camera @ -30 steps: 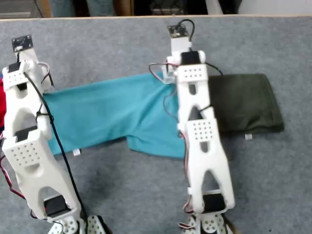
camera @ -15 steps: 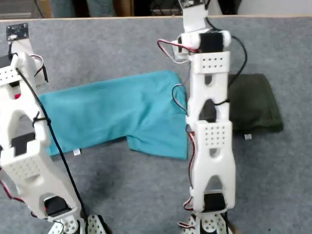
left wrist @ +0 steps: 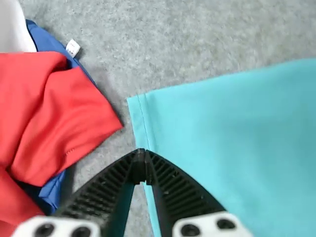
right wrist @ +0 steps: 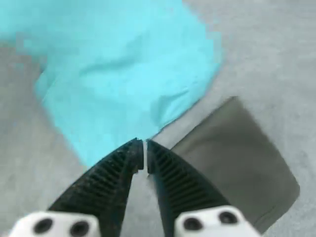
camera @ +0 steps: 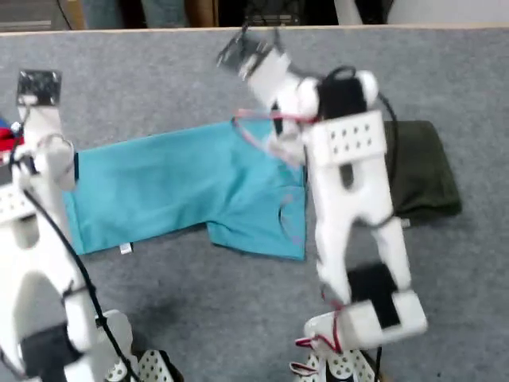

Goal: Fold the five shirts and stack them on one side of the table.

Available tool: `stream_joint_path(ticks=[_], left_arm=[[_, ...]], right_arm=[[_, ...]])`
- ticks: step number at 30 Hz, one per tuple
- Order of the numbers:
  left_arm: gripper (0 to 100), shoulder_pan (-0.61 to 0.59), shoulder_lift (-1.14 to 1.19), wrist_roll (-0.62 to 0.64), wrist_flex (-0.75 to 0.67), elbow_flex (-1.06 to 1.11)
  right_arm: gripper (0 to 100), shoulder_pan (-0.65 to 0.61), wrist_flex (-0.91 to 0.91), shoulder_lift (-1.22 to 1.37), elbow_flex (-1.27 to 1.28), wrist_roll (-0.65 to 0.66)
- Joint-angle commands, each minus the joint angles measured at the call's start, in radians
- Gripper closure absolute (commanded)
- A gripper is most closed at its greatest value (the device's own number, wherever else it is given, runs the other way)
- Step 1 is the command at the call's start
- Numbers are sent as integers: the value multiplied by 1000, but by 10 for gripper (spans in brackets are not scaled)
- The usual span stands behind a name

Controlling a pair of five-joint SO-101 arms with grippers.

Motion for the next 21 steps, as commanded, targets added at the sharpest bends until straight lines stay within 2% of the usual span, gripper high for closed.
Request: stream_joint_path(ticks=[1,4,7,12,16,21], left_arm=[[971,-8,-103,-8,-97,113],[971,-7,-91,6,-117,140],[971,-13,-54,91,-115,139],[971,-111,-38,196,-107,107],[971,-159,-34,196,-109,119],[971,-134,-32,196,-118,160]], right_arm=[[890,-51,-54,-177,280,104],[850,-94,-132,-257,486,138],[804,-130,-216,-294,665,121],[702,-238,-350,-277,906,118],[680,-319,-457,-265,997,66],[680,-371,-535,-239,987,-2]])
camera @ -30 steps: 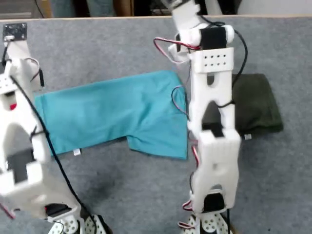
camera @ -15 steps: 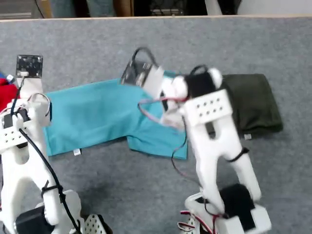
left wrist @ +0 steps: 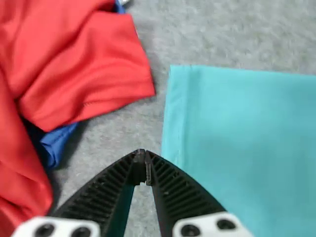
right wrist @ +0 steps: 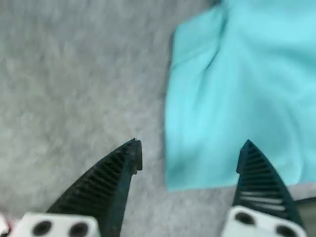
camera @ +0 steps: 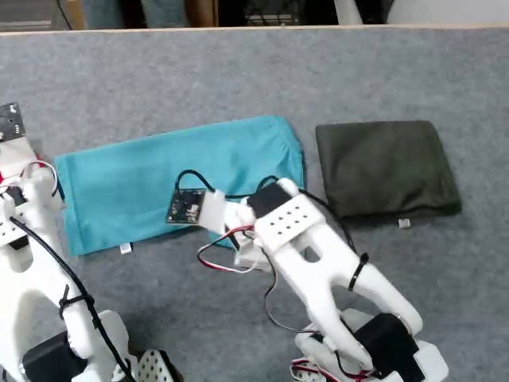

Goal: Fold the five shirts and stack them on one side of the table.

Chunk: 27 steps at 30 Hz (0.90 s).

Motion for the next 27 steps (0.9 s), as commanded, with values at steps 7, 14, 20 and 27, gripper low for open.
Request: stream_joint_path(ticks=[7,14,20,27], left_arm=[[971,13,2,12,-18,5],[971,8,3,9,-95,48],[971,8,2,9,-95,50],[971,8,2,6,-100,51]], right_arm=[[680,-49,-129,165,1,-43],[680,-43,-241,375,-5,-41],[696,32,-233,418,-62,-41],[923,48,-238,423,-90,18]])
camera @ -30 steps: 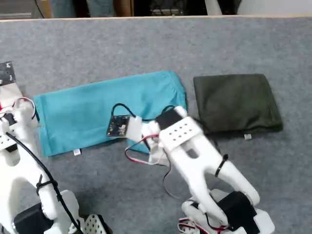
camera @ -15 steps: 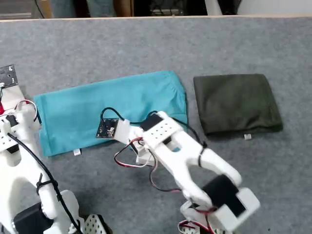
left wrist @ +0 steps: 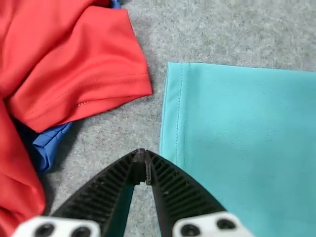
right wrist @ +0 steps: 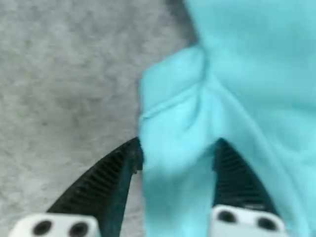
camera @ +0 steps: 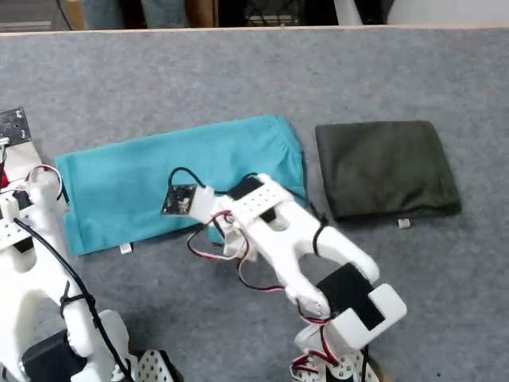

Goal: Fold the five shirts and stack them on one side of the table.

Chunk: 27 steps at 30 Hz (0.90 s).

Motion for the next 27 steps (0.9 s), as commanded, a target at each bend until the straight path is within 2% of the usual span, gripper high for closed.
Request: stream_joint_path(ticks=[1,2,6,14,19,27], left_arm=[[971,1,-3,5,-17,-2],[971,1,-3,6,-17,-2],[971,1,-2,8,-17,-2],[971,1,-2,8,-17,-2],[971,1,-2,8,-12,-2],[971,7,-2,2,-18,13]], right_arm=[[956,21,-3,24,-18,12],[982,31,-2,24,-30,9],[971,75,41,24,-102,9],[971,100,296,33,-387,15],[971,101,463,200,-676,20],[967,157,733,656,-1323,259]])
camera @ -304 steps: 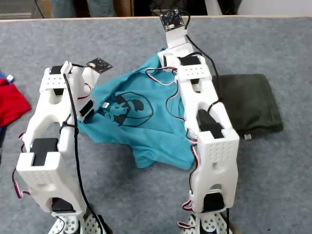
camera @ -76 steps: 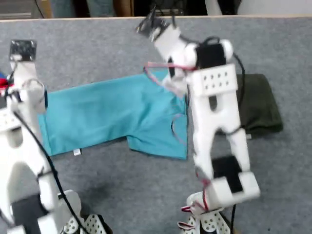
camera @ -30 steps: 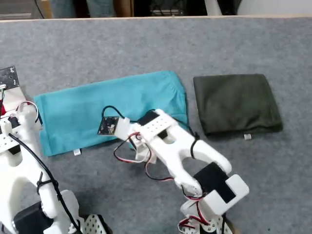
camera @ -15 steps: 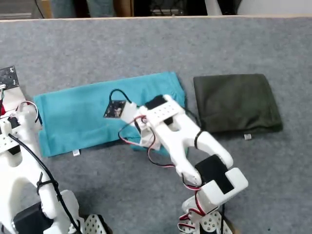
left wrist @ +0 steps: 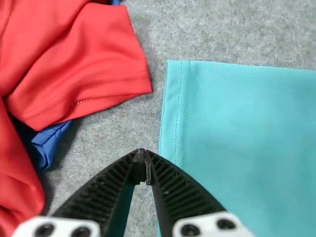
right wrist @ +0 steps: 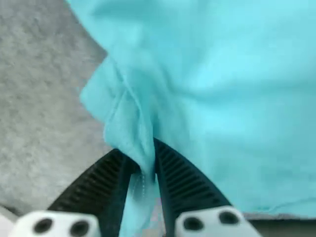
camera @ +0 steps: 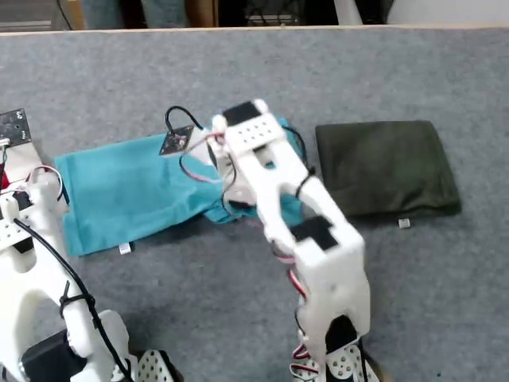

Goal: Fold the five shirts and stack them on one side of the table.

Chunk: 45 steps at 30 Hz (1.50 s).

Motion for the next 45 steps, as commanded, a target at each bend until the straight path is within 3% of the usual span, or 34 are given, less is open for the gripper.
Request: stream_joint_path(ticks=[1,10,14,18,22,25,30,35,37,40,45], left_arm=[[971,7,-5,2,-17,-2],[971,33,-6,2,-114,64],[971,39,-8,2,-132,73],[971,39,-15,6,-130,73],[971,35,-15,8,-130,71],[971,39,-15,8,-130,74],[971,33,-15,8,-130,71],[971,31,-15,8,-130,71],[971,31,-15,8,-130,71],[971,31,-15,8,-130,71],[971,31,-15,8,-130,71]], right_arm=[[967,26,91,168,-355,98],[941,2,87,390,-687,143],[773,6,89,395,-697,46],[541,14,83,398,-734,21],[355,32,87,392,-812,-186],[284,44,91,360,-845,-272],[276,32,91,268,-806,-239],[289,20,91,180,-713,-138],[356,14,91,147,-653,-120],[552,3,89,107,-575,-121],[991,-6,44,108,-507,-215]])
